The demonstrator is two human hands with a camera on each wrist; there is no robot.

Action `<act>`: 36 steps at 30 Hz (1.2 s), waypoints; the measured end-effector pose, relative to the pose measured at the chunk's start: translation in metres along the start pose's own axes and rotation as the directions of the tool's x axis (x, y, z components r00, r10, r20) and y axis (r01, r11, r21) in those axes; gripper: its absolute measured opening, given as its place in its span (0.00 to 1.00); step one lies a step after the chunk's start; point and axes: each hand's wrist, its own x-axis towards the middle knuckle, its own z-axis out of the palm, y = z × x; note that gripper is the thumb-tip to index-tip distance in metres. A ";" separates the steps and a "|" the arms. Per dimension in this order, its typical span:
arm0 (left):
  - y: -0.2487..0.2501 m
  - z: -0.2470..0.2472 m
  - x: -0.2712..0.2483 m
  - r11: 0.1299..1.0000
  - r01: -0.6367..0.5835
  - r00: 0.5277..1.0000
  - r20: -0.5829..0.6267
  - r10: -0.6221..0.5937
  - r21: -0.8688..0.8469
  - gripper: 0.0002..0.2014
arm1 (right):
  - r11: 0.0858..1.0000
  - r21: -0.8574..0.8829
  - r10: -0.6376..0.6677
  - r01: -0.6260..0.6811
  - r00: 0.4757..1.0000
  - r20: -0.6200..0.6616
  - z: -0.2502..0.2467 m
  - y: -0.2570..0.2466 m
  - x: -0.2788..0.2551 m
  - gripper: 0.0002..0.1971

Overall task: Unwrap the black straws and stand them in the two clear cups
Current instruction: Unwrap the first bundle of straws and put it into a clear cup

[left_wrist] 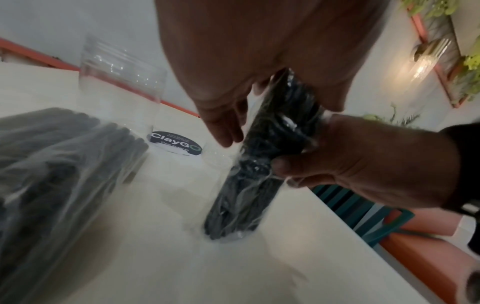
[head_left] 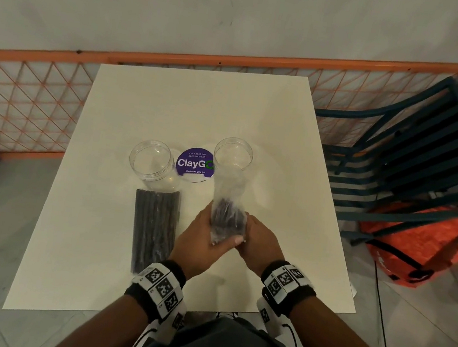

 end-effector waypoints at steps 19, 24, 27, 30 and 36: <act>-0.015 0.008 0.000 0.992 -0.114 0.987 0.120 0.107 0.054 0.38 | 0.989 0.147 -0.024 0.029 0.999 -0.032 -0.017 0.008 -0.011 0.23; -0.026 0.008 0.001 0.949 -0.146 0.977 0.190 0.094 0.279 0.33 | 0.992 0.126 -0.022 0.023 1.000 -0.011 -0.022 0.009 -0.009 0.30; -0.031 0.008 0.004 0.954 -0.120 0.979 0.190 0.069 0.273 0.33 | 0.998 0.063 0.016 -0.019 0.999 0.050 -0.019 0.010 -0.008 0.25; -0.023 0.008 0.003 0.992 -0.108 0.983 0.159 0.096 0.066 0.38 | 0.997 0.023 0.077 -0.080 0.990 0.118 -0.013 0.011 -0.006 0.18; -0.016 0.006 0.003 0.986 -0.081 0.986 0.156 0.058 0.144 0.20 | 0.996 0.053 0.058 -0.065 0.991 0.118 -0.012 0.007 -0.008 0.22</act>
